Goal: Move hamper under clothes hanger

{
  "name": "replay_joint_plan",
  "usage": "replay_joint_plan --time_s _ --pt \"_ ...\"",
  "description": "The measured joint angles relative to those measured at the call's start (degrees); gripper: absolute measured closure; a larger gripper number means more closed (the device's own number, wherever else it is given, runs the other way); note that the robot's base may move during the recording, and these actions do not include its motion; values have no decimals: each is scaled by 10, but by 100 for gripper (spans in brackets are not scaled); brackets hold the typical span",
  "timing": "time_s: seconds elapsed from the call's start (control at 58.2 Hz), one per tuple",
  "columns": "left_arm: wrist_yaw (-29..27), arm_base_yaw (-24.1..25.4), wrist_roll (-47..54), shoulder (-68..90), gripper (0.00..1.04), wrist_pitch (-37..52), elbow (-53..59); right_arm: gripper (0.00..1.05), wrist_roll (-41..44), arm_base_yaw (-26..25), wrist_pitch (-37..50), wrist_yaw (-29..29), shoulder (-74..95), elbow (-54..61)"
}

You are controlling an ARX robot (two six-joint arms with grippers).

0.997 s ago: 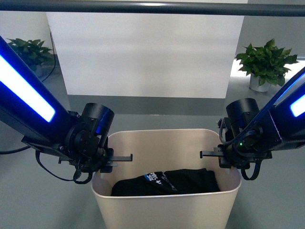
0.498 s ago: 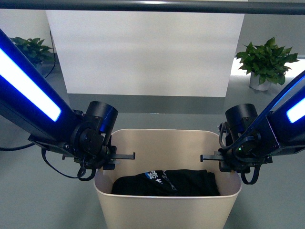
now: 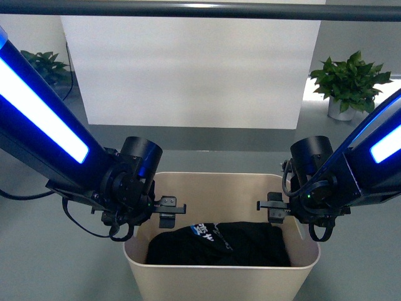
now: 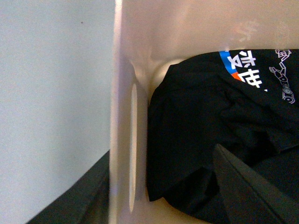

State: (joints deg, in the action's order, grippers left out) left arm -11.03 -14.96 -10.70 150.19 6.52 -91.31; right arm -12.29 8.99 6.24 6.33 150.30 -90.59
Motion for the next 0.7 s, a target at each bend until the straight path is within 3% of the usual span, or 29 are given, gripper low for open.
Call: replay_joint_plan --time_s 0.155,0.189,0.704 --pt "-9 1 5 -32 5 6 8 12 1 2 9 2 -28 3" --pt "-11 2 7 -45 6 9 11 6 3 2 10 4 -38 5" --pt "-23 4 37 -225 7 69 27 8 69 2 45 32 -194 40"
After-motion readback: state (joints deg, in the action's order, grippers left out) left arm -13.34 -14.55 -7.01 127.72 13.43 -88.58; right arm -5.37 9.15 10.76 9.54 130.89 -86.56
